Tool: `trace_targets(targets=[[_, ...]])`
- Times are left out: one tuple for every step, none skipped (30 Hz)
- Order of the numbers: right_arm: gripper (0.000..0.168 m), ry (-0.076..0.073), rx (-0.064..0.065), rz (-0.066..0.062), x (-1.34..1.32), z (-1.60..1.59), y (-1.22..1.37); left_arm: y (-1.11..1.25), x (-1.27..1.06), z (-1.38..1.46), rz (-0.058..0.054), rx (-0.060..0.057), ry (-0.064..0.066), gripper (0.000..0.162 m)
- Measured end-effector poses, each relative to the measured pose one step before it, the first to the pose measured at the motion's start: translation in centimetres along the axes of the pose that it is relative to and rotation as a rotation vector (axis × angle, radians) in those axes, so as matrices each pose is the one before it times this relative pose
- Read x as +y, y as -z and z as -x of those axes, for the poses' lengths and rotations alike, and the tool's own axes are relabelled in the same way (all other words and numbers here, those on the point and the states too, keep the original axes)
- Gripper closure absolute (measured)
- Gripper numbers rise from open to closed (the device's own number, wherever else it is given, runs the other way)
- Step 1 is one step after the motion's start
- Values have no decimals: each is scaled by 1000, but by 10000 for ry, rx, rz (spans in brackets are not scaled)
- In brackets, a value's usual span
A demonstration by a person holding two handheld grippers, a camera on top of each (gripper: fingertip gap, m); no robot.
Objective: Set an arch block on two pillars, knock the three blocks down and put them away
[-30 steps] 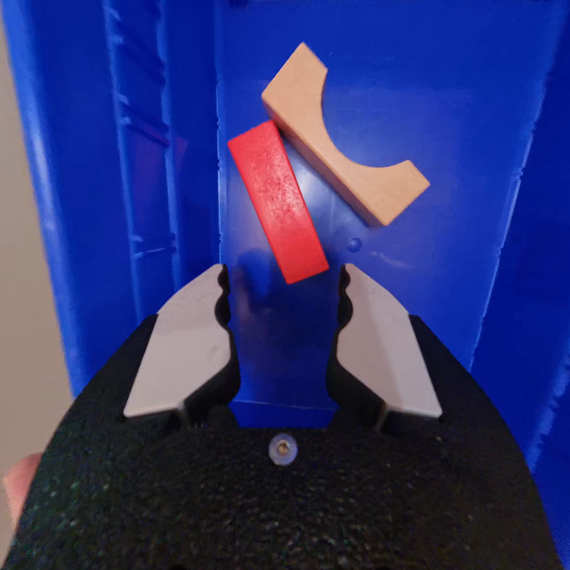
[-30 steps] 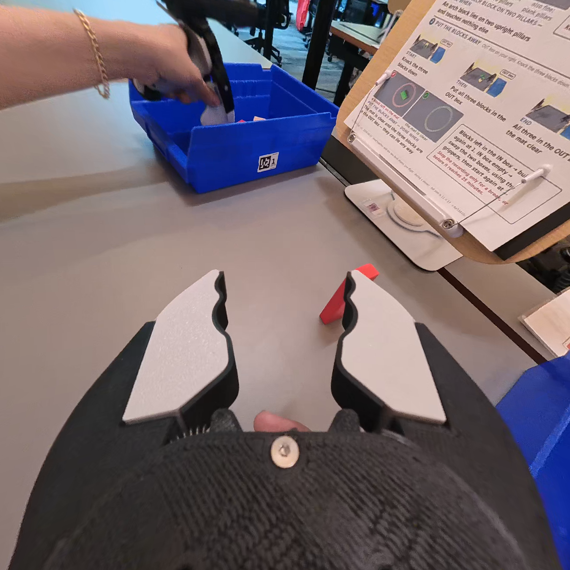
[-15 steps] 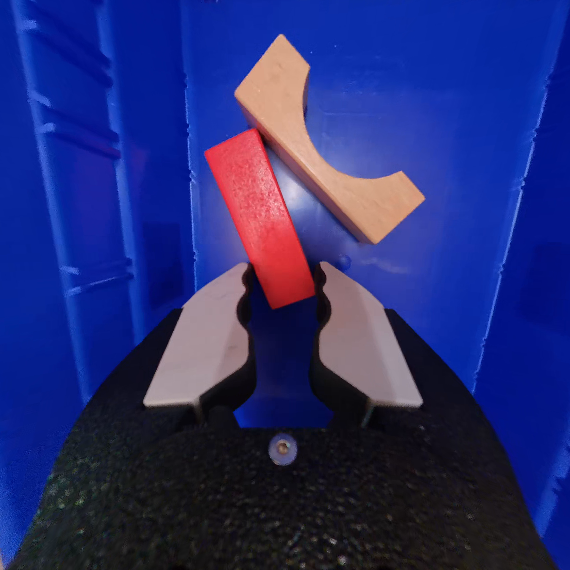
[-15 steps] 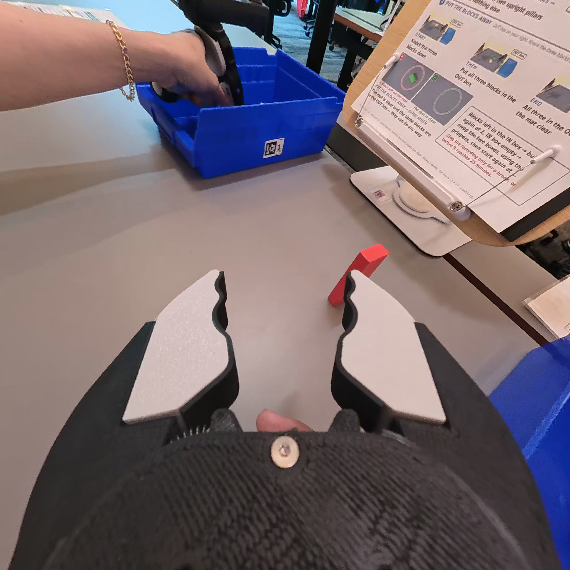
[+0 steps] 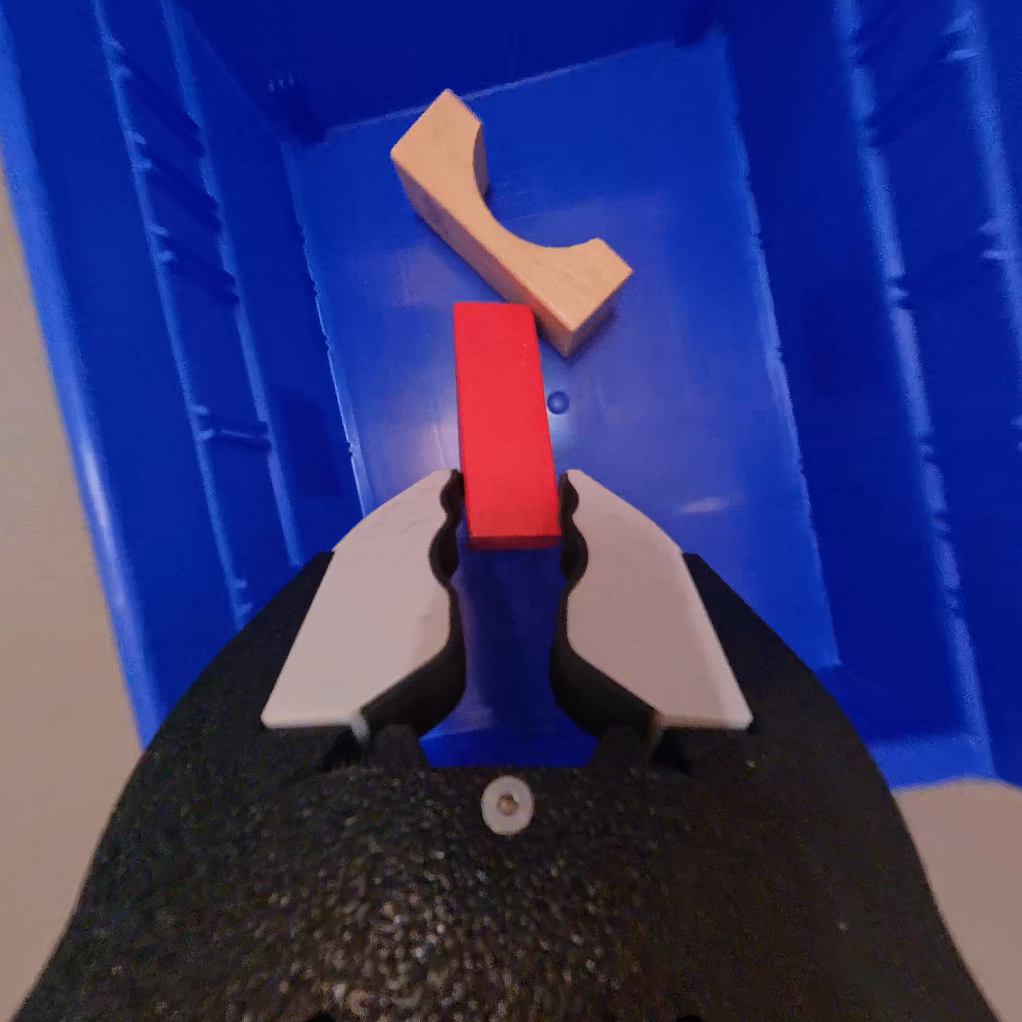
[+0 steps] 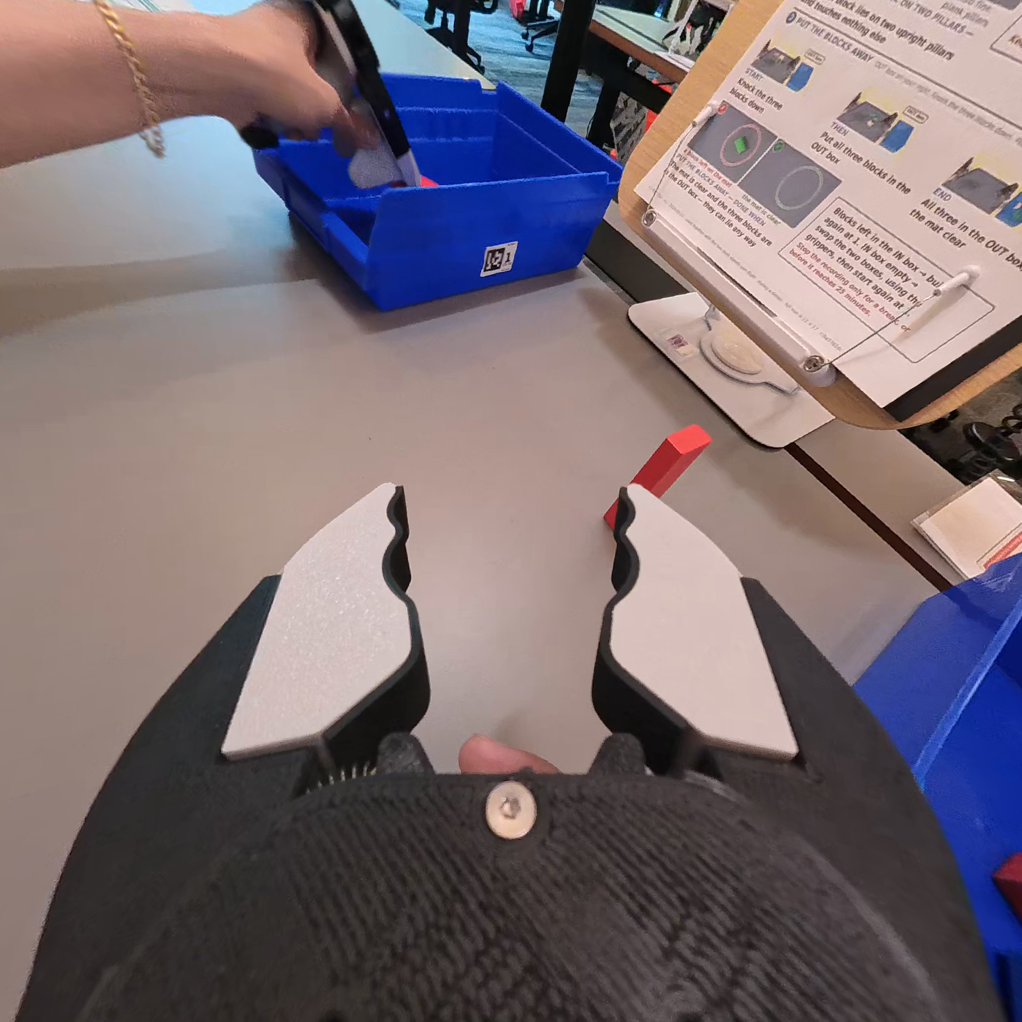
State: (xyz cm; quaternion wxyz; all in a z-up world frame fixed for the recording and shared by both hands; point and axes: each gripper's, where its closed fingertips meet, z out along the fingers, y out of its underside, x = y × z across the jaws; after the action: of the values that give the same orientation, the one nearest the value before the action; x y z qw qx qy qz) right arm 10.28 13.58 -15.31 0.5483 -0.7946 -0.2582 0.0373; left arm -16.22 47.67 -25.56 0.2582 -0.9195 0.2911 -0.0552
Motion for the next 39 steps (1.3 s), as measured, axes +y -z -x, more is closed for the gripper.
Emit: trace_targets(targets=[[96,8,13,39,-32,-8,-48,860,3,-300,-303,193,-161,129],[96,-17,10,15,-106,-19,-104,834,37,-360,-255,233,-177,129],[96,-3,-19,-51,-221,31,-153,852,57,-430,-219,275,-138,129],[96,30,-49,-134,-351,110,-203,917,-52,-501,-266,313,-136,129],[96,40,-41,-180,-418,140,-251,1001,-165,-621,-285,342,-144,129],[96,44,-83,-187,-468,217,-295,1099,-306,-880,-332,457,-176,129],[97,90,-165,-226,-528,329,-357,1190,-487,-1031,-388,454,-165,129],[97,144,-193,-263,-602,362,-382,1218,-596,-1170,-390,433,-209,129],[97,154,-168,-314,-728,291,-402,1199,-695,-1490,-381,532,-283,129],[97,126,-191,-358,-881,253,-378,1132,-817,-1814,-374,642,-301,129],[97,62,-224,-433,-1048,250,-359,989,-869,-2071,-351,675,-380,129],[96,-38,-256,-476,-1165,215,-331,763,-848,-2220,-293,673,-459,129],[96,-93,-281,-479,-1195,204,-330,534,-819,-2317,-234,670,-499,129],[96,-61,-262,-505,-1208,132,-333,283,-772,-2323,-193,638,-537,129],[96,-8,-241,-505,-1128,97,-320,31,-677,-2327,-112,646,-563,129],[96,3,-276,-413,-959,153,-273,-181,-577,-2298,-52,687,-528,129],[96,-10,-317,-281,-723,216,-239,-336,-574,-2202,-57,704,-514,129],[96,11,-366,-126,-453,284,-171,-439,-547,-2004,-76,672,-534,129],[96,27,-378,-46,-303,366,-113,-504,-471,-1638,-39,545,-465,129],[96,33,-350,-103,-371,441,-10,-519,-338,-1251,29,408,-363,129],[96,50,-384,-108,-368,573,60,-512,-217,-1007,63,360,-294,129],[96,72,-412,-72,-305,698,102,-486,-168,-847,60,340,-224,129],[97,76,-244,-18,-190,498,115,-448,-197,-778,3,338,-202,129],[97,72,-80,165,135,243,99,-390,-223,-675,-43,301,-176,129],[98,105,-52,297,415,171,86,-360,-139,-519,8,239,-119,129],[99,124,-63,293,482,192,76,-305,-129,-296,3,130,-61,129],[100,97,-83,225,414,231,58,-252,-156,-162,-40,73,-28,129],[106,82,-85,34,140,253,82,-215,-53,-155,1,105,-35,129],[117,13,-166,-116,-99,356,99,-185,-7,-95,23,77,-31,129],[124,-79,-146,-95,-95,281,100,-172,-19,-26,4,31,-16,129],[129,-61,36,-52,-23,-5,80,-129,-54,-69,-23,48,-23,129],[133,-11,114,-6,75,-147,76,-117,-20,-44,-5,36,-23,129],[133,-19,51,86,217,-64,40,-106,31,46,43,-40,-21,129],[133,-11,-5,73,206,19,25,-99,79,50,67,-58,-57,129],[134,-6,12,68,157,21,0,-78,80,16,57,-46,-69,129],[134,-70,39,102,155,-4,-7,-10,-22,20,-31,-46,-19,129],[134,-92,48,-59,-81,-20,30,64,-189,-6,-168,-41,11,129],[134,-49,77,-261,-305,-30,106,114,-409,-36,-349,-51,-6,129],[134,-23,145,-449,-489,-109,162,187,-737,-5,-570,-126,-48,129]])
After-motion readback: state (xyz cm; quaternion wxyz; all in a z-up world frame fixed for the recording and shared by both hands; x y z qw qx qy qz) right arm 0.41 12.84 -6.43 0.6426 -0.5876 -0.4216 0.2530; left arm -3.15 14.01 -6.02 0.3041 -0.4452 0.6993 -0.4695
